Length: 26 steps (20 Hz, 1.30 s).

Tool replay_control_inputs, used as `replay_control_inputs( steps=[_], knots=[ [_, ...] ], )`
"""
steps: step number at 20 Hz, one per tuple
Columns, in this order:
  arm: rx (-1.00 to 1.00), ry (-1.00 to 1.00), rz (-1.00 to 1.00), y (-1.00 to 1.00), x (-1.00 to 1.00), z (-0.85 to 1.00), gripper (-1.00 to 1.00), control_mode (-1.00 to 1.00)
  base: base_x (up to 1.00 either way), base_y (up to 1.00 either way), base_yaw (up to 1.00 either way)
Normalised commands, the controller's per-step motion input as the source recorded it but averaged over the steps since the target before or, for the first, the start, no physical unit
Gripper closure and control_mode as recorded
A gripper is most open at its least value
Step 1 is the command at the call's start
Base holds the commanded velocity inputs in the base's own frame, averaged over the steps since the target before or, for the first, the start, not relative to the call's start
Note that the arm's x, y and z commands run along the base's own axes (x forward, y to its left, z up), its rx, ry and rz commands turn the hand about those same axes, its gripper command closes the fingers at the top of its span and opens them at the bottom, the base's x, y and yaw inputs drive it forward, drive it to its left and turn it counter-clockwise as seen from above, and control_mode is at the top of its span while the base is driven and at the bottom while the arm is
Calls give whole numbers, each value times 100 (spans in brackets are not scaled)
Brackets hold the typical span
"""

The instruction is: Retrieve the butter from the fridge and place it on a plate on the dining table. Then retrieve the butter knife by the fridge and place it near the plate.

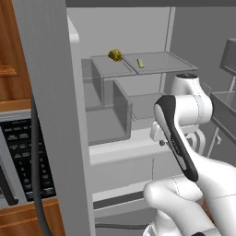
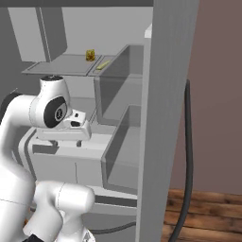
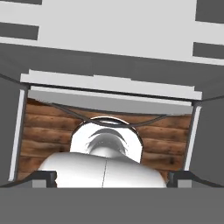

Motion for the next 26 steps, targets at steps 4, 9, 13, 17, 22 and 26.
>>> replay_control_inputs(
  steps=[4,9,13,17,22,26],
  knots=[
    [-2,-22,0,0,0,7,-100,-100,0,0,0],
    [-11,-28,0,2,3,48,-100,-100,0,0,0],
    [1,-11,-14,13,43,75,-100,-100,0,0,0],
    [6,-20,-29,41,21,66,-100,-100,0,0,0],
    [1,-32,-16,24,17,62,-100,-100,0,0,0],
    [3,-53,0,0,21,56,-100,-100,0,0,0]
  ],
)
